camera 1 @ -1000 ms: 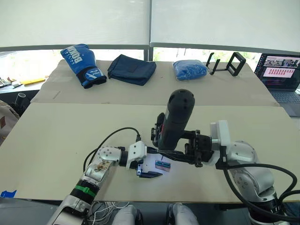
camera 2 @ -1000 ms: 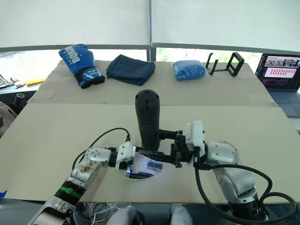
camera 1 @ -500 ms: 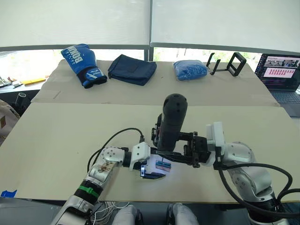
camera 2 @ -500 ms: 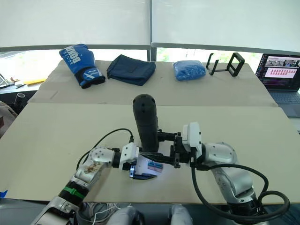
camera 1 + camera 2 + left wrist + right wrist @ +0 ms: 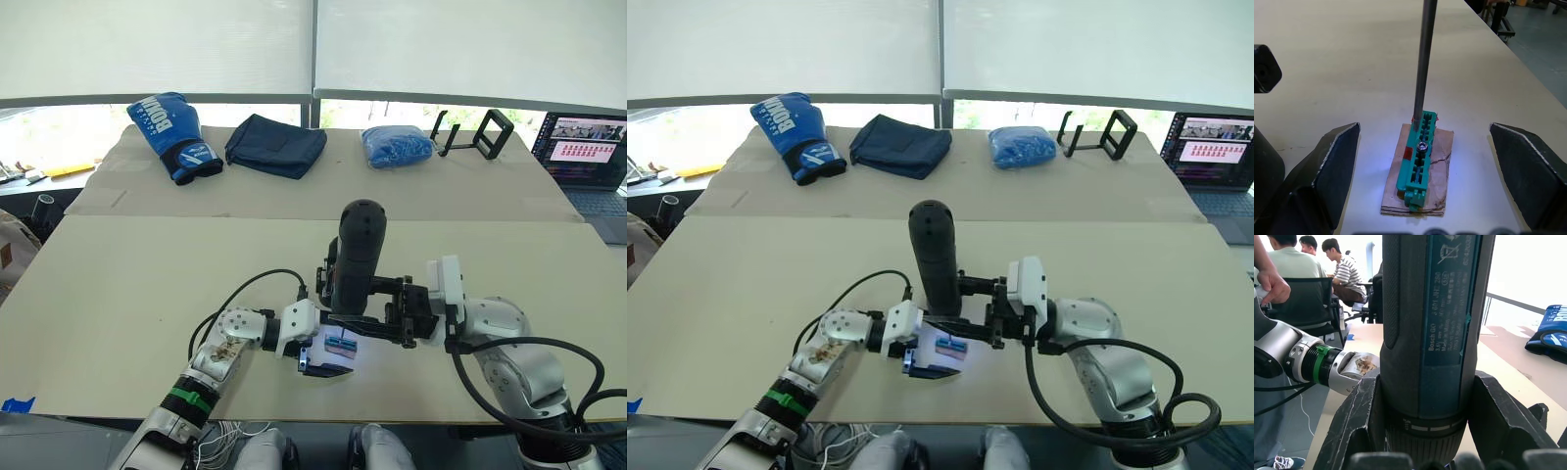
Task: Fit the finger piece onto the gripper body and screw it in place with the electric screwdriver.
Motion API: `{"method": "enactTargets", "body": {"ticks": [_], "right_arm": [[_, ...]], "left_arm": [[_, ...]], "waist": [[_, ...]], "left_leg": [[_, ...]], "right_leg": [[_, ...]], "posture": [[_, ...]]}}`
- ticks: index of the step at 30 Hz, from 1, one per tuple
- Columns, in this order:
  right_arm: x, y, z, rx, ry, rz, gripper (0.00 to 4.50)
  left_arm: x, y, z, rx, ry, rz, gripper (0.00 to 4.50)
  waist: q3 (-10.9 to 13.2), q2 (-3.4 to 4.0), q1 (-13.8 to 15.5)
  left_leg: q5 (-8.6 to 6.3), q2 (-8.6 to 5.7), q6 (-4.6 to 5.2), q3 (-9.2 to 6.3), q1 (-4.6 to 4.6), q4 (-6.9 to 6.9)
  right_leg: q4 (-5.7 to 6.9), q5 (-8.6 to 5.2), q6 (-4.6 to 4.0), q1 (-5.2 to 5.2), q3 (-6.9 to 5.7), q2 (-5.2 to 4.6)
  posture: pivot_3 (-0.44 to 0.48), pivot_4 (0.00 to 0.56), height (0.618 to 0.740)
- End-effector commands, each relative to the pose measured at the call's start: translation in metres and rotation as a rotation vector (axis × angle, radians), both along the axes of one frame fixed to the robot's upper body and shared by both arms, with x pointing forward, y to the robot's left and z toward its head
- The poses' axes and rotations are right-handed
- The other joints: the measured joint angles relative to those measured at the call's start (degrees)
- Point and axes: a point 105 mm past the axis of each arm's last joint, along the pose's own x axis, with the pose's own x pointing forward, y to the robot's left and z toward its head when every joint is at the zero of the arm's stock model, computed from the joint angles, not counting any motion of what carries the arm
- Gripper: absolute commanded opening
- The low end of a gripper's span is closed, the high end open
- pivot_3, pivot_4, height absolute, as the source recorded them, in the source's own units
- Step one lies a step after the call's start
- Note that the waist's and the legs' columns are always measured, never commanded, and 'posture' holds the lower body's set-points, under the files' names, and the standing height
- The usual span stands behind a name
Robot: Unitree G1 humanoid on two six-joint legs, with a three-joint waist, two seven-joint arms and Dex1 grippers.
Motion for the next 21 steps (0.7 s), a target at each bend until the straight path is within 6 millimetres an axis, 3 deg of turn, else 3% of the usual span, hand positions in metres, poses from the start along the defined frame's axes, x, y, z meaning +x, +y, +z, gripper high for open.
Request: {"method": "enactTargets", "body": {"ticks": [1,21], "right_arm": [[-0.006,0.001,0.011,0.031,-0.071,0.017,1.93],[-0.004,0.006,0.013,0.043,-0.081,0.027,1.93]], "left_arm": [[-0.001,0.003,-0.012,0.032,0.024,0.017,4.47],[0.001,0.032,-0.015,0.045,0.034,0.068,4.47]], "waist": [[0.0,0.00,0.0],[0.0,0.01,-1.0]], "left_leg": [[0.00,0.00,0.00,0.00,0.01,0.00],[0.04,0.06,-0.08,-0.01,0.16,-0.07]], "right_leg": [[0.00,0.00,0.00,0.01,0.00,0.00],[0.10,0.00,-0.02,0.00,0.04,0.03]], "posture": [[0.000,0.150,0.740],[0.000,0.150,0.740]]}}
